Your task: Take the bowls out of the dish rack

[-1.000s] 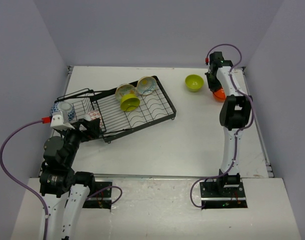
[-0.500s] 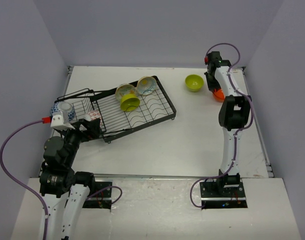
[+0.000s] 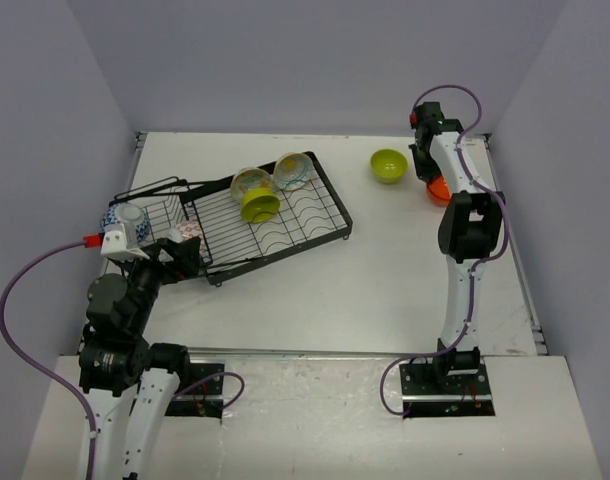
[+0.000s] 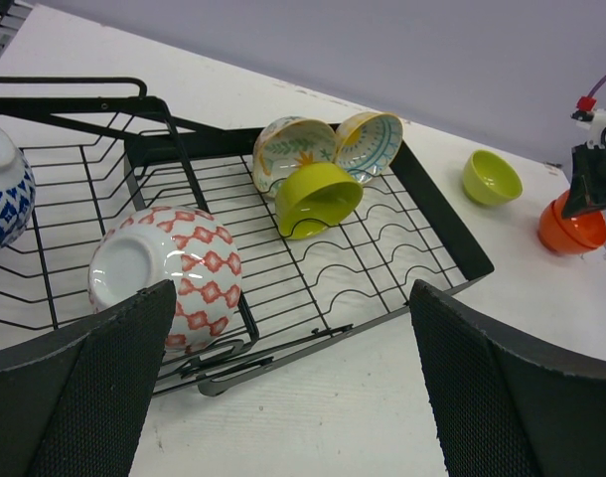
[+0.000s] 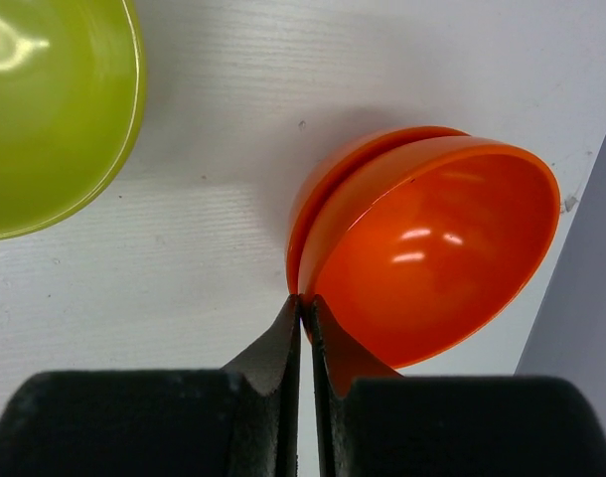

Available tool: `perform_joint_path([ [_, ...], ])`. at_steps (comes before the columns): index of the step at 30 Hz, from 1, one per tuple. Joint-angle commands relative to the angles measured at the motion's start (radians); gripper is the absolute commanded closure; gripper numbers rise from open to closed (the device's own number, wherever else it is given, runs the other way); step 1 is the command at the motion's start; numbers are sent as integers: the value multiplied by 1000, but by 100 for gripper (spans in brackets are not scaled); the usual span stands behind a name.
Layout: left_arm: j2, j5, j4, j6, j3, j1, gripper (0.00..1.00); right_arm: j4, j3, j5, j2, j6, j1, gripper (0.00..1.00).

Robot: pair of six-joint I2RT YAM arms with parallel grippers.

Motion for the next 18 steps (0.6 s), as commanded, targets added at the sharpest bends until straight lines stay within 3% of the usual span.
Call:
perform_joint_path([
  [1, -9, 5, 42, 24, -4, -5, 0, -11, 10, 38, -19, 11, 5, 97],
  [18, -16, 4, 45, 22, -5, -5, 0, -34, 6, 29, -22, 4, 14, 98],
])
